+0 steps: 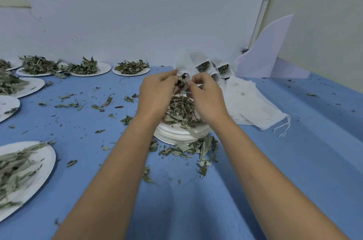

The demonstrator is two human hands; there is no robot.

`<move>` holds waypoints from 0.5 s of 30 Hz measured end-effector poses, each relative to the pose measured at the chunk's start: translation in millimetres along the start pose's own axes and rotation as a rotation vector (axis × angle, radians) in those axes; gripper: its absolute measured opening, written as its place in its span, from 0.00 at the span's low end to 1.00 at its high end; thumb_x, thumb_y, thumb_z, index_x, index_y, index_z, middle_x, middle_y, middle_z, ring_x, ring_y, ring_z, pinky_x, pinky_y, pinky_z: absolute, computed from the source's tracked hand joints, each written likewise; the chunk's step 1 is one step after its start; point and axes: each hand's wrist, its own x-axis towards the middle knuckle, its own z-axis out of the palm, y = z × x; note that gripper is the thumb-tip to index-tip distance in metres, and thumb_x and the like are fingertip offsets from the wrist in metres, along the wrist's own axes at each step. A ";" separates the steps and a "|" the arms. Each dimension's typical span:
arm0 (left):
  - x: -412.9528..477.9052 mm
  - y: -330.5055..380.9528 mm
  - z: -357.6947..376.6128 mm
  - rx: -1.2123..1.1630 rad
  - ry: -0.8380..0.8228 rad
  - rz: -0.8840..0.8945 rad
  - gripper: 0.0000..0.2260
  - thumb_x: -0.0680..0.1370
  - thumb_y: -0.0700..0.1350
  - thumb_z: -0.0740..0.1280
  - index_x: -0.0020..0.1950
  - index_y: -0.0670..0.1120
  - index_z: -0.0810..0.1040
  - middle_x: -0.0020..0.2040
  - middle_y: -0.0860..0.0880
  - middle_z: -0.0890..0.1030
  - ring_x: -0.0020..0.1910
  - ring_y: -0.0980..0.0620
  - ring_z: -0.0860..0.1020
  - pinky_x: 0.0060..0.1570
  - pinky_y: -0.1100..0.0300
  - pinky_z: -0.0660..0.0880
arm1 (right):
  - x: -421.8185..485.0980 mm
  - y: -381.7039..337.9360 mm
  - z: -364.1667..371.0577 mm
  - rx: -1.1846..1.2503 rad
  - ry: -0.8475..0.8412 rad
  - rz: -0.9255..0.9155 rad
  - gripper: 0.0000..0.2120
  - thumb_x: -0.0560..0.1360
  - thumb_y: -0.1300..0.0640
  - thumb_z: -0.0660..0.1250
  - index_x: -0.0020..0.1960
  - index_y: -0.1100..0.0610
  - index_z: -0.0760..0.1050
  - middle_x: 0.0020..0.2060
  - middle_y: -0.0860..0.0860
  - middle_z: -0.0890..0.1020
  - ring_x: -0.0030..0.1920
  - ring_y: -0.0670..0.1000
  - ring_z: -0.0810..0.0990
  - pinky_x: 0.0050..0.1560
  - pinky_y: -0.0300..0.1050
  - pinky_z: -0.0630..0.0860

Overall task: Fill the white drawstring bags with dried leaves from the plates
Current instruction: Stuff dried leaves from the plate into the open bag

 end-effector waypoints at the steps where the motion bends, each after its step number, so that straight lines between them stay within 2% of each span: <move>1: -0.1 -1.0 -0.5 0.055 -0.008 0.033 0.10 0.77 0.41 0.67 0.56 0.47 0.83 0.44 0.56 0.84 0.49 0.54 0.82 0.56 0.56 0.77 | 0.0 -0.8 -0.2 0.007 -0.002 0.002 0.03 0.80 0.57 0.61 0.47 0.56 0.72 0.47 0.51 0.78 0.52 0.55 0.79 0.57 0.56 0.75; 3: -0.3 -5.2 -2.0 0.132 0.010 0.075 0.13 0.75 0.42 0.70 0.59 0.46 0.81 0.52 0.51 0.83 0.53 0.56 0.80 0.59 0.57 0.75 | -0.1 -2.3 -0.6 0.003 -0.010 0.002 0.03 0.79 0.59 0.61 0.47 0.56 0.72 0.48 0.52 0.78 0.52 0.55 0.79 0.57 0.56 0.75; 4: -0.2 -7.5 -2.8 0.159 0.032 0.094 0.13 0.74 0.42 0.72 0.58 0.47 0.82 0.53 0.52 0.83 0.52 0.60 0.79 0.58 0.63 0.74 | -0.2 -2.7 -0.9 0.001 -0.016 0.001 0.03 0.79 0.59 0.61 0.48 0.56 0.72 0.48 0.52 0.79 0.52 0.55 0.79 0.57 0.56 0.75; 6: -1.5 -8.7 -4.0 0.204 0.081 0.138 0.13 0.71 0.44 0.74 0.55 0.50 0.83 0.47 0.59 0.82 0.43 0.72 0.76 0.49 0.75 0.72 | -0.6 -3.3 -1.6 0.008 -0.031 -0.007 0.03 0.79 0.60 0.60 0.48 0.56 0.72 0.50 0.53 0.79 0.52 0.55 0.79 0.57 0.56 0.75; 7: -1.3 -9.3 -4.3 0.204 0.100 0.150 0.13 0.70 0.43 0.75 0.54 0.50 0.83 0.44 0.60 0.81 0.40 0.73 0.76 0.45 0.76 0.72 | -0.7 -3.7 -2.1 0.013 -0.041 -0.011 0.03 0.79 0.60 0.60 0.47 0.56 0.72 0.50 0.54 0.79 0.52 0.56 0.79 0.57 0.57 0.74; 10: -1.9 -9.6 -4.2 0.207 0.146 0.188 0.11 0.70 0.41 0.75 0.50 0.50 0.82 0.43 0.58 0.81 0.39 0.70 0.78 0.41 0.73 0.75 | -1.3 -5.8 -2.4 0.027 -0.080 -0.025 0.04 0.79 0.61 0.60 0.46 0.55 0.70 0.50 0.56 0.79 0.52 0.58 0.79 0.57 0.58 0.74; 12: -3.9 -8.7 -2.4 0.256 0.174 0.243 0.09 0.71 0.41 0.74 0.47 0.50 0.79 0.40 0.59 0.78 0.35 0.72 0.75 0.34 0.76 0.72 | -1.5 -6.6 -2.4 0.067 -0.103 -0.029 0.04 0.79 0.62 0.60 0.46 0.56 0.70 0.50 0.57 0.79 0.52 0.58 0.78 0.56 0.59 0.75; 15: -4.5 -8.9 -3.7 0.311 0.205 0.309 0.08 0.72 0.41 0.72 0.45 0.51 0.75 0.38 0.57 0.77 0.35 0.69 0.74 0.31 0.75 0.69 | -3.0 -8.3 -2.9 0.073 -0.133 -0.054 0.04 0.79 0.61 0.61 0.45 0.55 0.70 0.47 0.54 0.79 0.50 0.56 0.78 0.55 0.57 0.75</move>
